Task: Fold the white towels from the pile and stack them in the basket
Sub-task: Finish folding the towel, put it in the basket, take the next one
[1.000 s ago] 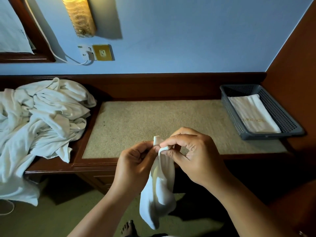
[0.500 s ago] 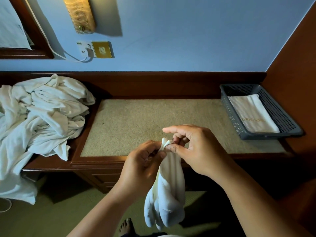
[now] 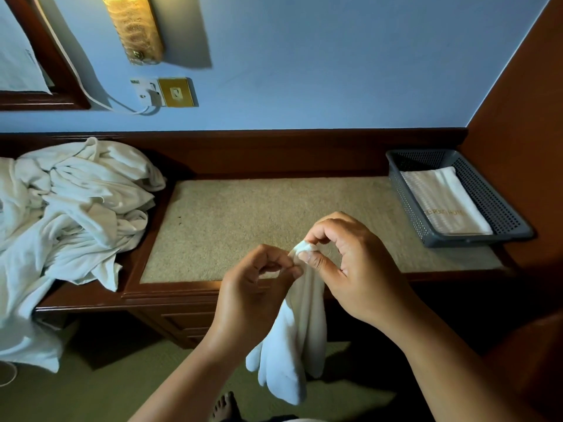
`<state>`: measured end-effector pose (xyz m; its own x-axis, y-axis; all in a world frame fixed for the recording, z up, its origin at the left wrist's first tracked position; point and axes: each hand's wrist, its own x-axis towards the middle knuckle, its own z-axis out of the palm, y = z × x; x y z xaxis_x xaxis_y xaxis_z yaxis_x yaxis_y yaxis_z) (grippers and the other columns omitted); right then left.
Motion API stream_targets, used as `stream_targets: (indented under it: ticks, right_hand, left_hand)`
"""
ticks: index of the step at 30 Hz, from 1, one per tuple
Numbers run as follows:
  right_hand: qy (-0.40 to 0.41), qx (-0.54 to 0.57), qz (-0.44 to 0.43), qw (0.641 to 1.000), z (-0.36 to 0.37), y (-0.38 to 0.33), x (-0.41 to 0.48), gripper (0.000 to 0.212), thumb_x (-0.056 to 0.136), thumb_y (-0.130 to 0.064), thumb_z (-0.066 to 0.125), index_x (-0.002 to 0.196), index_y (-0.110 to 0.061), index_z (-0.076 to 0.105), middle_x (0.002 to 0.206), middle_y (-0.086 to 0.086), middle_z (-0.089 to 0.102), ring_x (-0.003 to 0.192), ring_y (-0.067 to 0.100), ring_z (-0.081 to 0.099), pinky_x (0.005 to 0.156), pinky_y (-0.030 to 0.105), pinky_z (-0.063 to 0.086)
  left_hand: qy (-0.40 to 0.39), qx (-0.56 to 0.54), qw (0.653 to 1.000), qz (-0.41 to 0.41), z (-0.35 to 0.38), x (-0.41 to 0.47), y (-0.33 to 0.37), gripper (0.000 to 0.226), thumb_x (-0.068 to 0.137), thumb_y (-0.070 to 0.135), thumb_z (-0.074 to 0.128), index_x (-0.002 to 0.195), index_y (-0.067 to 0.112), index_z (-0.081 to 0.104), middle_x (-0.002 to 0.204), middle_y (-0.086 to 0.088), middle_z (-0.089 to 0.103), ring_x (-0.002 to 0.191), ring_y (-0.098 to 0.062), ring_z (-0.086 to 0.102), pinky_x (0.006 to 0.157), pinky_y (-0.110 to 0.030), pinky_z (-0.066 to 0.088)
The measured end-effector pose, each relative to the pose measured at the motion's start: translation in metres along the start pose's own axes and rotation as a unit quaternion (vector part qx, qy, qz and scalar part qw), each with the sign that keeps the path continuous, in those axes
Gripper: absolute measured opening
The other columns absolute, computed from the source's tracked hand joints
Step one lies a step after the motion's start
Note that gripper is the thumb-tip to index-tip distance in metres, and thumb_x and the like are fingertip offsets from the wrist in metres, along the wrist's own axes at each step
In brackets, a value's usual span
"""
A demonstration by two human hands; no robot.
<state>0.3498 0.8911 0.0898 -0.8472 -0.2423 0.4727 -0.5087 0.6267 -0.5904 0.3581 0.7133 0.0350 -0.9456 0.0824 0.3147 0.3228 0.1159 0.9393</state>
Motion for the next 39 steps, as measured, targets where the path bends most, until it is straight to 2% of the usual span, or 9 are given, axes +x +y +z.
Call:
stream_targets:
  ticks: [3,9,15,18,21,25,29,33,39]
  right_hand:
    - [-0.013,0.009,-0.003,1.000,-0.002,-0.005,0.001,0.009,0.090,-0.016,0.072,0.090,-0.018,0.063,0.086,-0.015,0.058,0.085,0.001,0.057,0.074,0.009,0.039]
    - [-0.041,0.004,0.010,0.999,-0.011,-0.004,0.006,0.009,0.091,-0.017,0.069,0.090,-0.021,0.061,0.081,-0.014,0.058,0.078,0.005,0.057,0.067,0.010,0.039]
    - [-0.250,-0.176,0.109,0.946,-0.008,0.017,0.002,0.011,0.085,-0.024,0.056,0.092,-0.030,0.062,0.091,-0.012,0.058,0.082,0.005,0.056,0.072,0.029,0.050]
    - [-0.227,-0.248,0.116,0.935,0.007,0.035,0.001,0.005,0.081,-0.024,0.050,0.079,-0.023,0.055,0.083,-0.006,0.057,0.079,0.021,0.057,0.062,0.033,0.045]
    - [-0.166,-0.255,0.045,0.952,0.020,0.047,0.000,0.011,0.074,-0.020,0.043,0.065,-0.019,0.050,0.066,-0.002,0.054,0.064,0.029,0.055,0.053,0.031,0.039]
    - [-0.115,-0.196,0.023,0.974,0.034,0.045,0.003,0.023,0.072,-0.021,0.032,0.057,-0.015,0.049,0.055,-0.001,0.048,0.055,0.026,0.047,0.052,0.034,0.043]
    - [-0.030,-0.150,0.038,0.988,0.024,0.048,0.014,0.029,0.074,-0.019,0.032,0.061,-0.012,0.057,0.058,0.001,0.054,0.056,0.026,0.051,0.049,0.035,0.045]
    - [0.045,-0.207,0.092,0.973,-0.010,0.073,0.034,0.028,0.074,-0.018,0.036,0.065,-0.015,0.061,0.062,0.003,0.057,0.060,0.031,0.054,0.050,0.032,0.042]
    - [0.025,-0.258,0.212,0.942,-0.021,0.114,0.038,0.031,0.072,-0.022,0.032,0.069,-0.013,0.062,0.058,0.002,0.048,0.060,0.031,0.045,0.051,0.029,0.032]
  left_hand:
    - [0.031,0.106,0.994,0.020,0.001,-0.003,-0.003,0.015,0.080,0.029,0.081,0.089,0.021,0.072,0.088,0.011,0.073,0.088,-0.014,0.071,0.077,-0.018,0.052]
    - [-0.050,0.197,0.979,-0.006,-0.011,-0.008,-0.045,0.025,0.089,0.045,0.070,0.084,0.021,0.076,0.085,0.013,0.071,0.086,-0.010,0.065,0.075,-0.034,0.052]
    - [-0.050,0.259,0.964,-0.041,-0.032,-0.006,-0.077,0.036,0.078,0.060,0.060,0.089,0.032,0.080,0.085,0.022,0.071,0.093,-0.005,0.056,0.082,-0.041,0.052]
    - [-0.058,0.275,0.959,-0.035,-0.032,-0.004,-0.076,0.036,0.077,0.066,0.060,0.090,0.038,0.078,0.082,0.022,0.069,0.093,-0.010,0.057,0.081,-0.048,0.050]
    - [-0.092,0.313,0.945,-0.013,-0.026,-0.007,-0.075,0.038,0.078,0.071,0.056,0.093,0.042,0.075,0.076,0.025,0.062,0.088,-0.008,0.053,0.079,-0.040,0.042]
    - [-0.200,0.431,0.879,-0.042,-0.020,-0.022,-0.093,0.051,0.083,0.076,0.040,0.087,0.034,0.070,0.095,0.023,0.060,0.107,-0.010,0.047,0.088,-0.034,0.026]
    - [-0.277,0.535,0.785,-0.143,-0.031,-0.030,-0.116,0.038,0.097,0.060,0.046,0.113,0.031,0.066,0.122,0.010,0.057,0.129,-0.020,0.039,0.105,-0.043,0.024]
    - [-0.244,0.609,0.721,-0.223,-0.080,-0.038,-0.146,0.039,0.098,0.056,0.045,0.123,0.032,0.063,0.124,0.010,0.054,0.129,-0.019,0.040,0.105,-0.042,0.025]
    - [-0.152,0.683,0.672,-0.244,-0.142,-0.050,-0.179,0.039,0.091,0.054,0.048,0.116,0.030,0.068,0.118,0.013,0.056,0.122,-0.017,0.043,0.096,-0.038,0.023]
